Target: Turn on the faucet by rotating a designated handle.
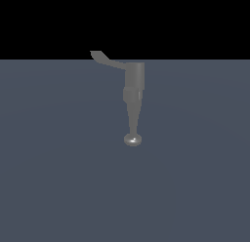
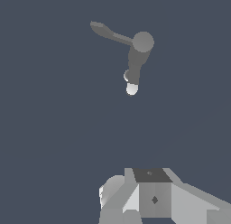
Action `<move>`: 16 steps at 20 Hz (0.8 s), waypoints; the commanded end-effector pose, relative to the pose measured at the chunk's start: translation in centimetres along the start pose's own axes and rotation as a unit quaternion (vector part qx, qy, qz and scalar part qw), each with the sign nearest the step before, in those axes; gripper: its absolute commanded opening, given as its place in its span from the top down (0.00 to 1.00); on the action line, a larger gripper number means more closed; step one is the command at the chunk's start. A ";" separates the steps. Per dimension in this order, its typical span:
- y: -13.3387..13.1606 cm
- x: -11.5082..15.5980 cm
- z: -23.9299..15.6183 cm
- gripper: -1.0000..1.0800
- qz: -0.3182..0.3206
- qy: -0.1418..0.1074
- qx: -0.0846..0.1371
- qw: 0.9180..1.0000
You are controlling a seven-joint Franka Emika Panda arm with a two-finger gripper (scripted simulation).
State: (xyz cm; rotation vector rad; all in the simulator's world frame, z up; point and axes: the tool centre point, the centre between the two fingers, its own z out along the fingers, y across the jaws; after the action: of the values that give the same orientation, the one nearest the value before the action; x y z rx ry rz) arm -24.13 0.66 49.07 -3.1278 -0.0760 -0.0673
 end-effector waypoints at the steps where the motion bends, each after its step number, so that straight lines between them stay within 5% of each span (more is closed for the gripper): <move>1: 0.0 0.0 0.0 1.00 0.000 0.000 0.000 1.000; 16: 1.9 0.9 0.1 1.00 0.018 0.001 -0.004 1.000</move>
State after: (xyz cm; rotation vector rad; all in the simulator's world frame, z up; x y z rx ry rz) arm -23.21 -1.18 49.05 -3.1346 -0.0281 -0.0721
